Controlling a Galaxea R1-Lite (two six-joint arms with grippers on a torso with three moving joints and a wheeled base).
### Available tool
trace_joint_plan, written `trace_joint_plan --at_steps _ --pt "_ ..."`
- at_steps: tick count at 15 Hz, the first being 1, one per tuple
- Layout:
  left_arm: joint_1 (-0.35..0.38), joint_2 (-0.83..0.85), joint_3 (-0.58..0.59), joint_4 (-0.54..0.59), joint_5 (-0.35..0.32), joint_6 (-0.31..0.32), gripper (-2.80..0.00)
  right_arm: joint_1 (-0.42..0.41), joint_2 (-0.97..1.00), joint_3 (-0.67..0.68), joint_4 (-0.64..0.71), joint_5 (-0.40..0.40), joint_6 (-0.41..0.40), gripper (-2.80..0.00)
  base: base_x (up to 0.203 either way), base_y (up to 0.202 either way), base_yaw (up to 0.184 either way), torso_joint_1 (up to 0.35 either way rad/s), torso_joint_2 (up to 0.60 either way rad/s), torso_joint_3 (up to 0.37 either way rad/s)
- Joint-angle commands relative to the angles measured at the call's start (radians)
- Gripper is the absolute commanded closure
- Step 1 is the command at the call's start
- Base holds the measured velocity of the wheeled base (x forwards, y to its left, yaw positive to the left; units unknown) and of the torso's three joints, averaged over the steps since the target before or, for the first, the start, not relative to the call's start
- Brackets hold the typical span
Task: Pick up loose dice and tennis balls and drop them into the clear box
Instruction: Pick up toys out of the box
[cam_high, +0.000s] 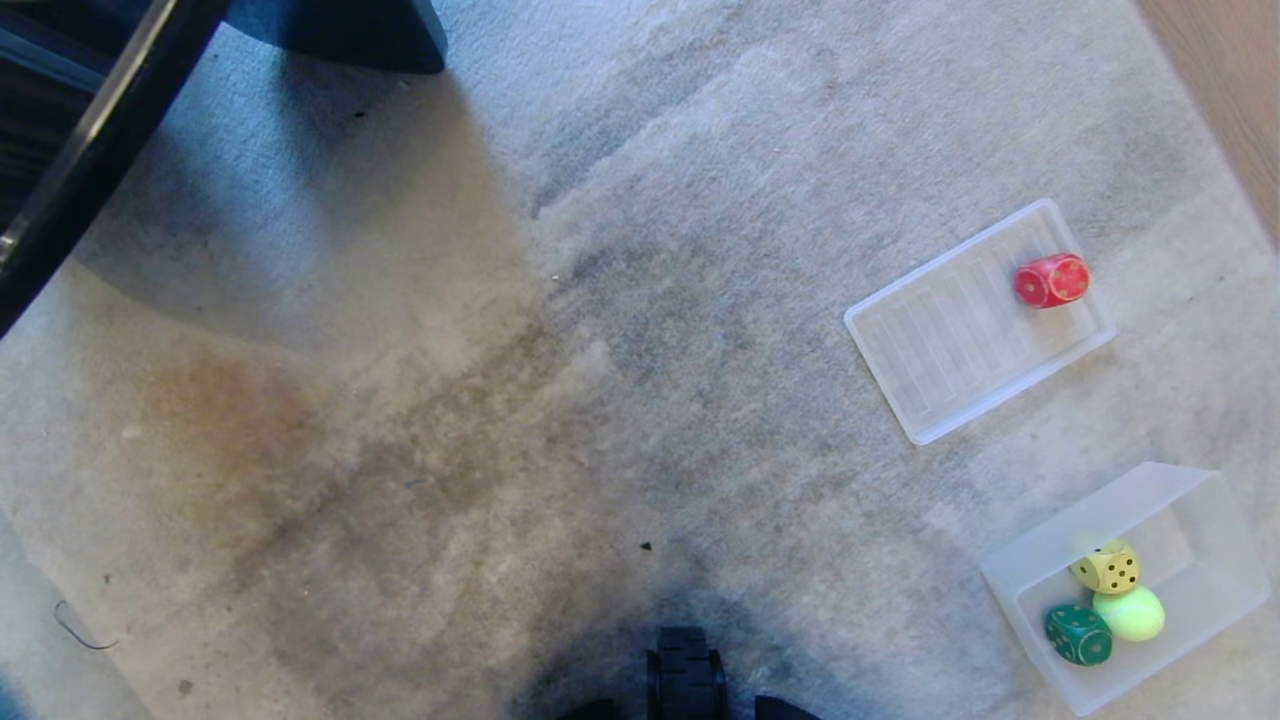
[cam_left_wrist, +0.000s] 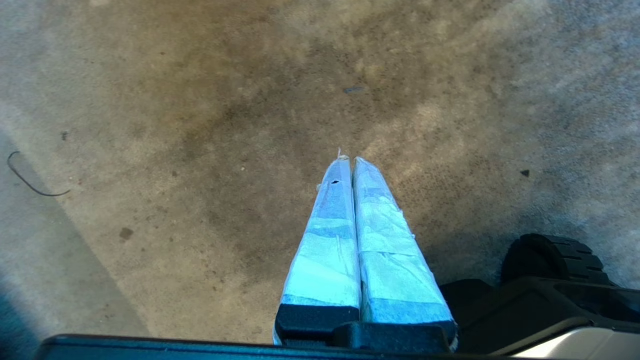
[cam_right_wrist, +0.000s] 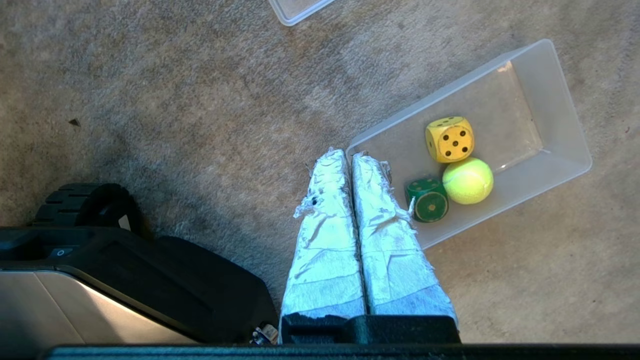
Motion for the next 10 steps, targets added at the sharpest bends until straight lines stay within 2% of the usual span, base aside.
trace_joint_plan --at_steps 1,10 --pt "0.0 0.0 0.0 0.0 -0.001 0.003 0.0 -0.001 -0.001 0.0 0.002 0.001 -0.001 0.0 0.0 0.0 0.0 0.0 0.0 0.0" --pt "0.0 0.0 0.0 0.0 -0.001 0.002 0.0 0.0 0.0 0.0 0.001 0.001 -0.006 0.0 0.0 0.0 0.0 0.0 0.0 0.0"
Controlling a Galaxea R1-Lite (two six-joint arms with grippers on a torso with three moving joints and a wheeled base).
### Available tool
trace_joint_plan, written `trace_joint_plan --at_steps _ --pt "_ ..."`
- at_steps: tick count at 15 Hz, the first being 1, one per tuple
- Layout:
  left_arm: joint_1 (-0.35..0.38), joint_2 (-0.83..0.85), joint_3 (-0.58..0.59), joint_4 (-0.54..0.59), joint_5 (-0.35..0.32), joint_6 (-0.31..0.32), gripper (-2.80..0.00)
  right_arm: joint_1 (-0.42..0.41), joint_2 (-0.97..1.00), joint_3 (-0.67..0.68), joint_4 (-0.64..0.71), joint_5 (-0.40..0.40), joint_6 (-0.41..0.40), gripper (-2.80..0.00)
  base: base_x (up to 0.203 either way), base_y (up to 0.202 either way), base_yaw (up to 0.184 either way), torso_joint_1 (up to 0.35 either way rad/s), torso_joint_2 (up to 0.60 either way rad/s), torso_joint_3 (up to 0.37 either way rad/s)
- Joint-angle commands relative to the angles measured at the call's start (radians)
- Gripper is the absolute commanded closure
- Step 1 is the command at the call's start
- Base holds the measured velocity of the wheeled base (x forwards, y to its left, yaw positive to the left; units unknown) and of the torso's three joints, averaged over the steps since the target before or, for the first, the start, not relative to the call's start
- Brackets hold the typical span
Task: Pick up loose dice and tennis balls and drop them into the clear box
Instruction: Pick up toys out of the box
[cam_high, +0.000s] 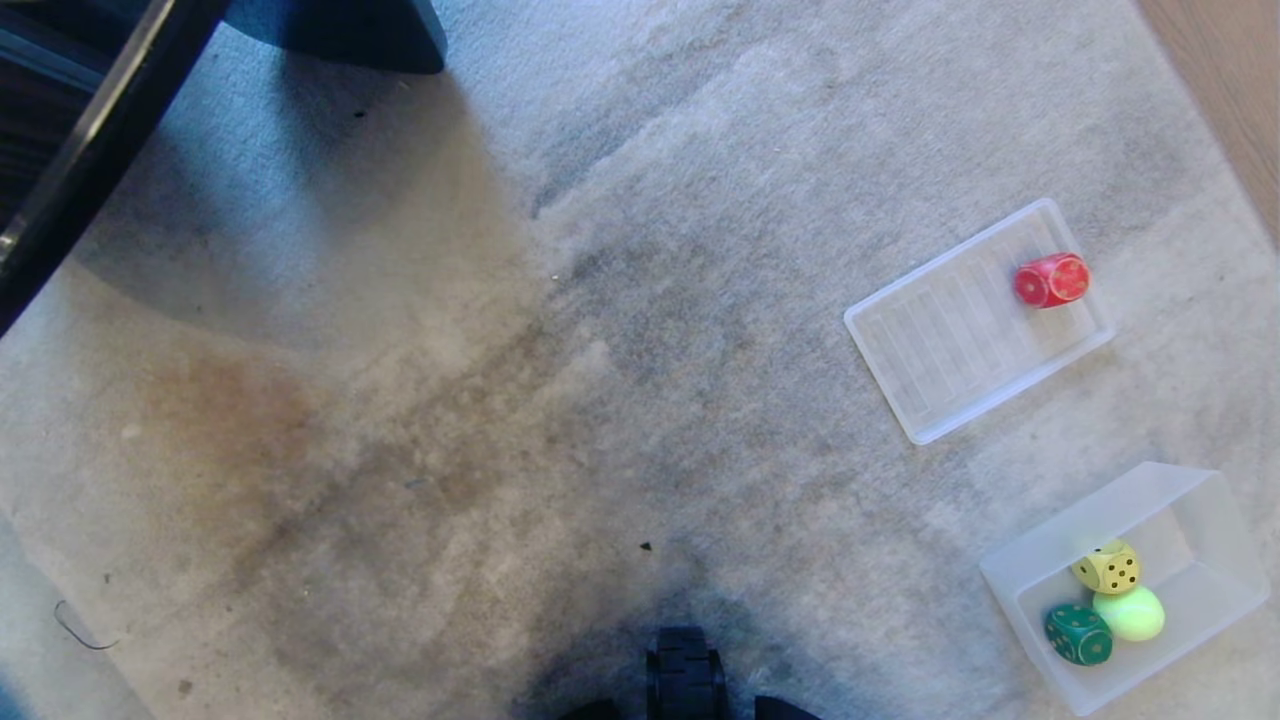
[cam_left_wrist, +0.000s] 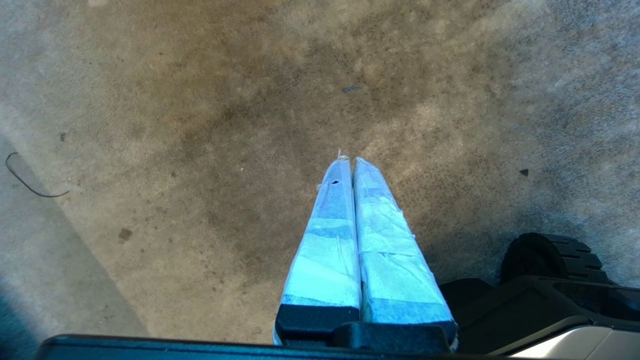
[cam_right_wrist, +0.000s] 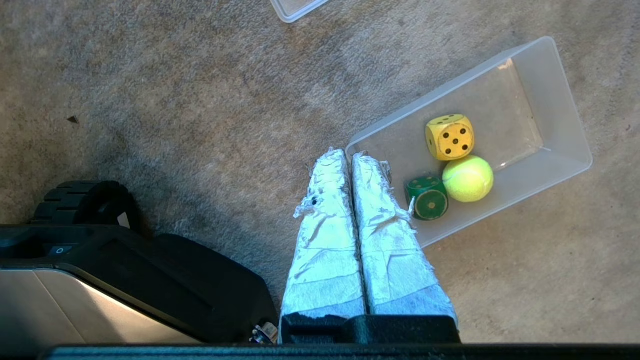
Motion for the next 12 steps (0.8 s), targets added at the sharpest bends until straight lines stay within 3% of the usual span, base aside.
trace_joint_plan --at_steps 1,8,12 --pt "0.0 0.0 0.0 0.001 0.001 0.002 0.0 0.001 -0.001 0.0 0.0 0.002 -0.006 0.0 0.0 0.0 0.0 0.0 0.0 0.0" --pt "0.0 0.0 0.0 0.0 0.002 0.001 0.0 0.001 0.0 0.0 0.0 0.005 -0.019 0.0 0.0 0.0 0.0 0.0 0.0 0.0" --pt "0.0 0.0 0.0 0.0 0.0 -0.003 0.0 -0.001 0.0 0.0 0.002 0.005 -0.024 0.0 0.0 0.0 0.0 0.002 0.0 -0.11"
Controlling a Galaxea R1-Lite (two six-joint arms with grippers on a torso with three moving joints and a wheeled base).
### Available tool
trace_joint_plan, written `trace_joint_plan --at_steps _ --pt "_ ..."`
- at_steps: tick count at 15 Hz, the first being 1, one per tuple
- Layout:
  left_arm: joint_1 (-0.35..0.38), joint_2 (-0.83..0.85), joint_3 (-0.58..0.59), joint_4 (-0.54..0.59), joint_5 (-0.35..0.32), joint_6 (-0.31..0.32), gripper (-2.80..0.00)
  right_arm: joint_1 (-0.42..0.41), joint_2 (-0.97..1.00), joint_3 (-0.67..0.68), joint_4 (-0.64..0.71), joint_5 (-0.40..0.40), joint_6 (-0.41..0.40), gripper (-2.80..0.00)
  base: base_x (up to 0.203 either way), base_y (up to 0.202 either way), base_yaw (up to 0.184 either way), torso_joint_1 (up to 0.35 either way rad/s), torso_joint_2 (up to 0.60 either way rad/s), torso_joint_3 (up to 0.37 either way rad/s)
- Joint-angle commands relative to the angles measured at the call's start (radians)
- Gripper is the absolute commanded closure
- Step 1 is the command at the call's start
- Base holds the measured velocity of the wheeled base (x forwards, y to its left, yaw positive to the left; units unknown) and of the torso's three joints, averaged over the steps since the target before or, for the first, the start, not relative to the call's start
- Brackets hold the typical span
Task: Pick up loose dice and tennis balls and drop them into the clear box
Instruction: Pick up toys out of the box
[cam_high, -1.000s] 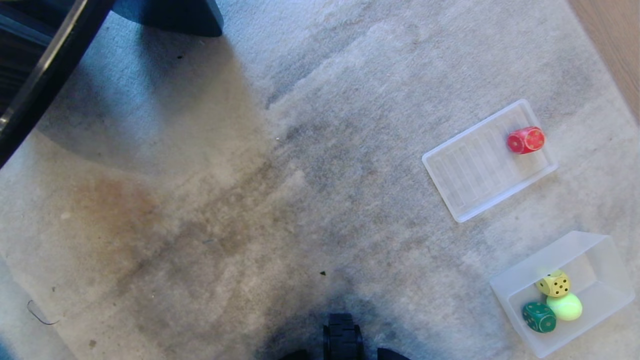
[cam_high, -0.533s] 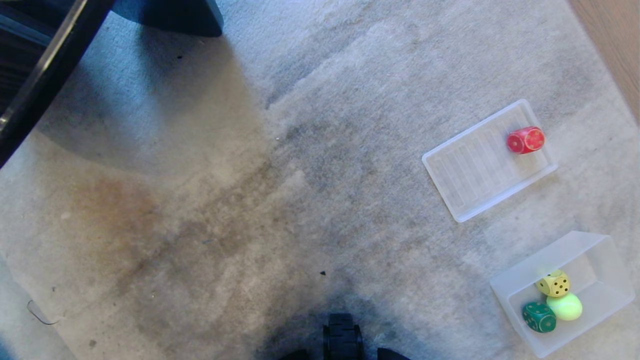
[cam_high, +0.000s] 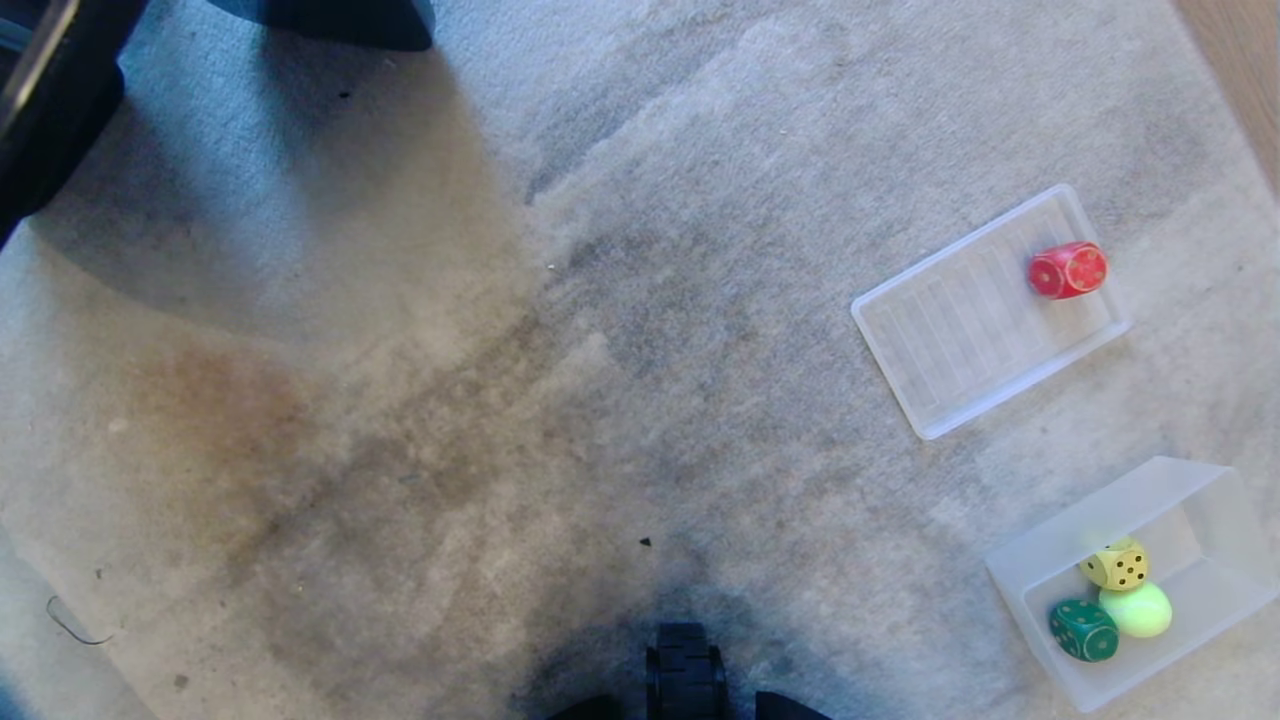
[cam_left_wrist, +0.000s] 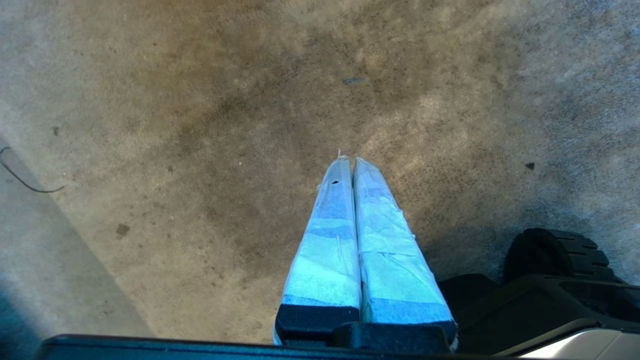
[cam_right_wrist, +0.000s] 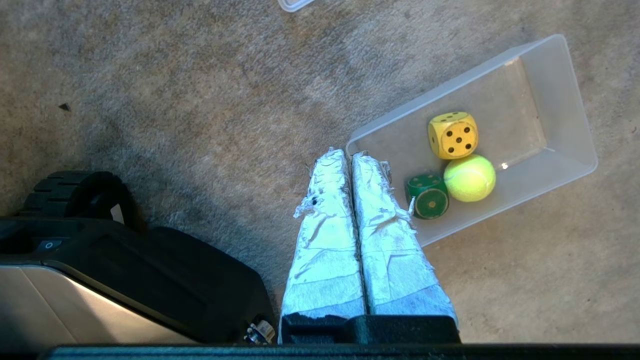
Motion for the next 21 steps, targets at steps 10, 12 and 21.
trace_joint_plan --at_steps 10,12,21 --pt "0.0 0.0 0.0 -0.001 0.008 -0.026 0.0 -0.028 0.758 -0.304 -0.199 -0.14 0.123 0.0 0.0 0.0 0.0 0.0 0.0 -0.007" --pt "0.0 0.0 0.0 -0.001 0.006 -0.026 0.0 -0.034 1.043 -0.344 -0.422 -0.182 0.146 0.0 0.0 0.0 0.0 0.0 0.0 0.0" --pt "0.0 0.0 0.0 -0.001 0.007 -0.026 0.0 -0.121 1.747 -0.784 -1.054 -0.22 0.228 -2.8 0.0 0.0 0.0 0.0 0.0 0.0"
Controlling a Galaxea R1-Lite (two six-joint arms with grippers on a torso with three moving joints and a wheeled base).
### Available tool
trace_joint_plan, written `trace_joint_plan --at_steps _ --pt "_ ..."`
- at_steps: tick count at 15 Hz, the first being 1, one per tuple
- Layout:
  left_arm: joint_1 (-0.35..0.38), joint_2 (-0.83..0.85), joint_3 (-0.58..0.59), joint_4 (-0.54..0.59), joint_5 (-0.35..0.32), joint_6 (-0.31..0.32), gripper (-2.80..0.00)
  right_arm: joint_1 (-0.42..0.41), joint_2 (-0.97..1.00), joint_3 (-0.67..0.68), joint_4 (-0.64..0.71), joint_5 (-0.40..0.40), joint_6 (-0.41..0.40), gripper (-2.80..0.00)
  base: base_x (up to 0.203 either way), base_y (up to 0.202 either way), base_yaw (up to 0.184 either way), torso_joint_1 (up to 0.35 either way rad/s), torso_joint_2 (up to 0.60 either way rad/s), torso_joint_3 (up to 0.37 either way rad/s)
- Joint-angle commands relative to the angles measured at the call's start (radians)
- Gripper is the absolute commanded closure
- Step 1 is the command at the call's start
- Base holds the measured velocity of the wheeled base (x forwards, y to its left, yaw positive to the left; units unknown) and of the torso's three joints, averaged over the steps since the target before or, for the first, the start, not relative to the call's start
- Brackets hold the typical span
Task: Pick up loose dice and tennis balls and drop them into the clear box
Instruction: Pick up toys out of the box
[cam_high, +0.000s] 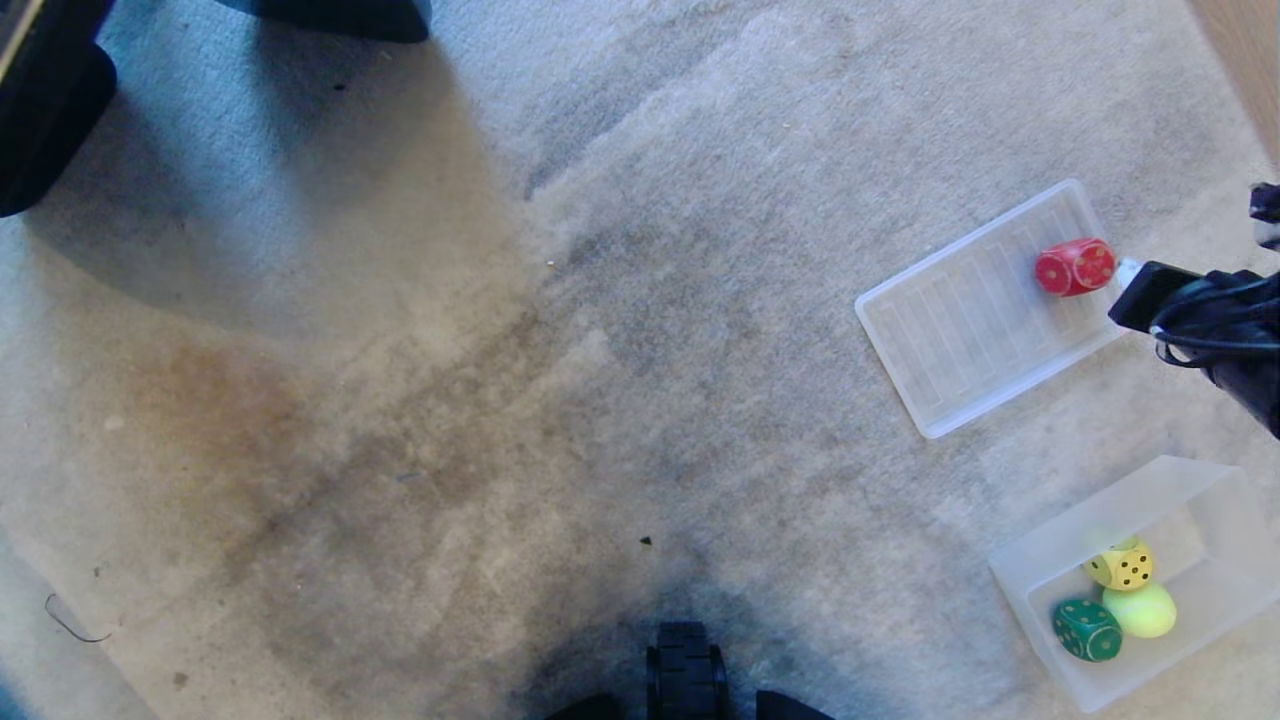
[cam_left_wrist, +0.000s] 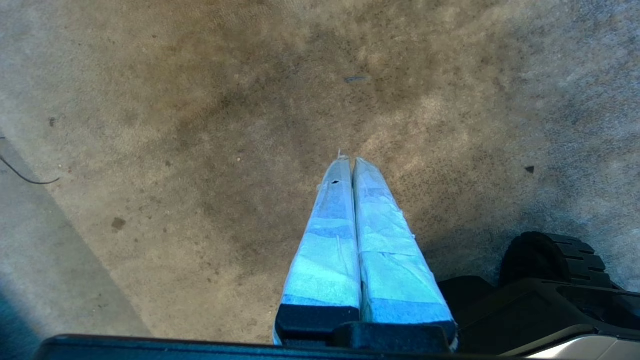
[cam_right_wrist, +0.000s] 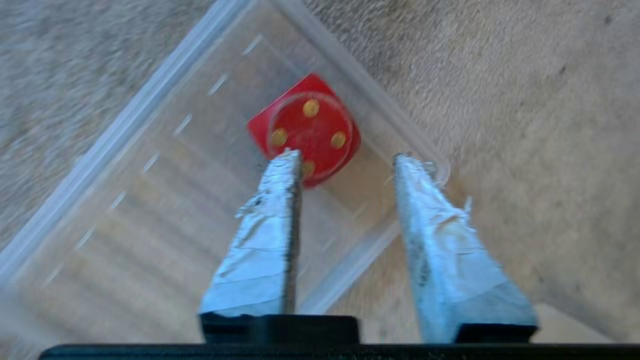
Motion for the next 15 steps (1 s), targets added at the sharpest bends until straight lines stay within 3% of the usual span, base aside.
trace_joint_plan --at_steps 1,3,6,12,15 --pt "0.0 0.0 0.0 0.0 0.001 -0.001 0.0 -0.034 0.092 -0.042 -0.054 0.062 0.0 -2.8 0.0 0.0 0.0 0.0 0.0 0.0" --pt "0.0 0.0 0.0 0.0 0.001 -0.001 0.0 -0.047 0.115 -0.041 -0.147 0.128 -0.019 -2.8 0.0 0.0 0.0 0.0 0.0 0.0" --pt "0.0 0.0 0.0 0.0 0.001 -0.001 0.0 -0.046 0.127 -0.037 -0.155 0.202 0.017 -2.8 0.0 0.0 0.0 0.0 0.0 0.0" --pt "0.0 0.0 0.0 0.0 0.001 -0.001 0.0 -0.054 0.234 -0.053 -0.296 0.231 0.02 -2.8 0.0 0.0 0.0 0.0 0.0 0.0" --pt "0.0 0.0 0.0 0.0 0.0 -0.001 0.0 -0.067 0.265 -0.06 -0.316 0.306 0.022 -2.8 0.0 0.0 0.0 0.0 0.0 0.0"
